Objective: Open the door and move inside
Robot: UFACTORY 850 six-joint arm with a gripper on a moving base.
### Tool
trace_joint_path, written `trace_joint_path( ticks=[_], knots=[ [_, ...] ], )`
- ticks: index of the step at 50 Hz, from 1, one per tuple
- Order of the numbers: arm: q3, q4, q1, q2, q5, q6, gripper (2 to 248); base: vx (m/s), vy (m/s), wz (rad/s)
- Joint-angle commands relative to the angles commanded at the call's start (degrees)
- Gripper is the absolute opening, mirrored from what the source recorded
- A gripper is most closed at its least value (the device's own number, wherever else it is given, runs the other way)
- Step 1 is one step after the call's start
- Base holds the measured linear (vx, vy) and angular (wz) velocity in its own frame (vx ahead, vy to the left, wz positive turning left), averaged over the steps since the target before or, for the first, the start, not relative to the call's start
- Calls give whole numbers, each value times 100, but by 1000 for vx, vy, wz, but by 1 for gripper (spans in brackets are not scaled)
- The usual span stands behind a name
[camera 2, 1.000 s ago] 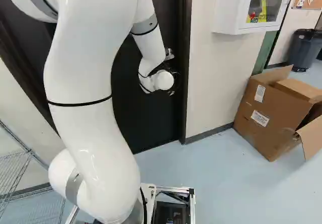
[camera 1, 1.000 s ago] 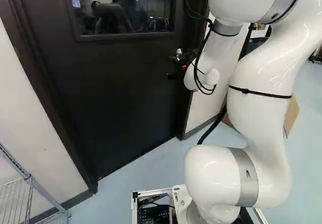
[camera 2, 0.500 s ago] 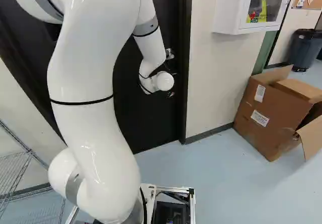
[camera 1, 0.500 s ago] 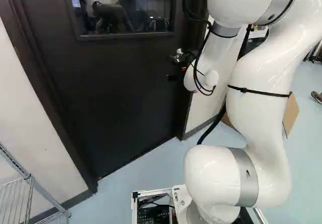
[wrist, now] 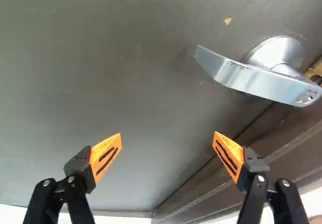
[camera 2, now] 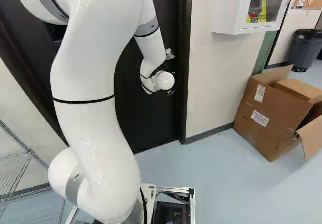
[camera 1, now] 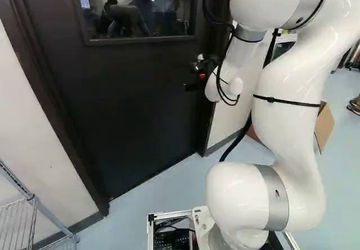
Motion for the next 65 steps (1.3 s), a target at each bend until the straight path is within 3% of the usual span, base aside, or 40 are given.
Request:
trace_joint_path(
  ticks=[20,65],
  knots=[
    [-360,-219,220,-288,1,0,247,0,0,0],
    [-1532,-229,788,-1183,1,0,247,0,0,0]
  ],
)
